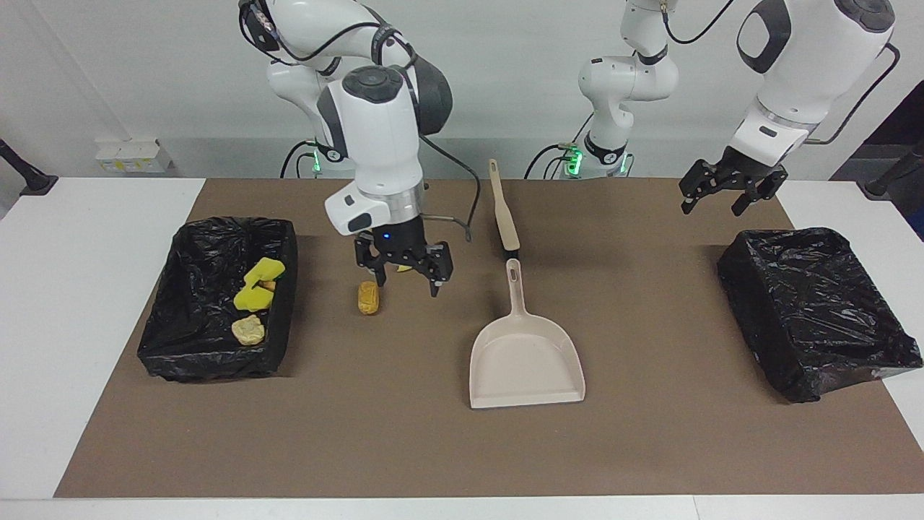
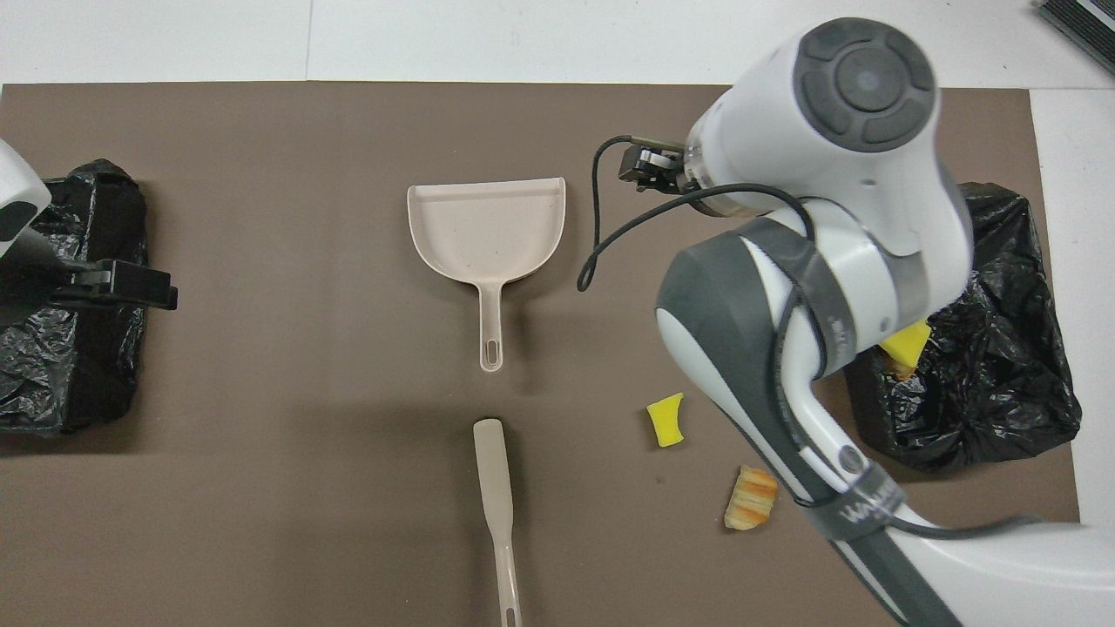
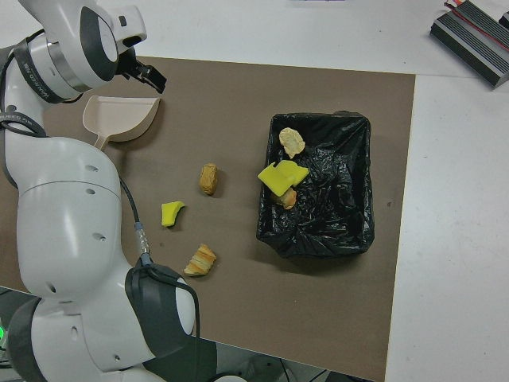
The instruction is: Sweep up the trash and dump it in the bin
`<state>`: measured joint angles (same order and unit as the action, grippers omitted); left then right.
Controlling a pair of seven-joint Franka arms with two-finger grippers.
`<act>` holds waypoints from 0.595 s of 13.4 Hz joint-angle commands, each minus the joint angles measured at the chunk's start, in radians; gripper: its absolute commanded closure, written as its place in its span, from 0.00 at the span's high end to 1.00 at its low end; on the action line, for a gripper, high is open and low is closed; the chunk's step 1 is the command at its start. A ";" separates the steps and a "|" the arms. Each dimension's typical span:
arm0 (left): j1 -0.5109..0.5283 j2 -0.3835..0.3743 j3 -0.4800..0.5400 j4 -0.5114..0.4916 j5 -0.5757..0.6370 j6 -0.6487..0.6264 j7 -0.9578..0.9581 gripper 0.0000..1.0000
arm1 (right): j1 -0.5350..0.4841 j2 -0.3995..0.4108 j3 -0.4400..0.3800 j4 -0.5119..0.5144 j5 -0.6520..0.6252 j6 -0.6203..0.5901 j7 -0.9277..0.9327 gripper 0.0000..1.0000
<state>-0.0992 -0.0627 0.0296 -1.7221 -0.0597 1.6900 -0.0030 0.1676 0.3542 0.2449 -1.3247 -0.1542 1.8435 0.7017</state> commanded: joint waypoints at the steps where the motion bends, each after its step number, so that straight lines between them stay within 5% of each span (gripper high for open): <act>1: 0.007 -0.009 -0.005 -0.004 0.015 0.005 -0.011 1.00 | -0.063 -0.113 0.008 -0.070 0.030 -0.061 -0.085 1.00; 8: 0.006 -0.009 -0.007 -0.002 0.015 -0.006 -0.012 1.00 | -0.131 -0.267 0.011 -0.073 0.044 -0.335 -0.217 1.00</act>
<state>-0.0992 -0.0627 0.0295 -1.7222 -0.0597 1.6891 -0.0031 0.0710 0.1361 0.2452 -1.3511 -0.1437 1.5407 0.5334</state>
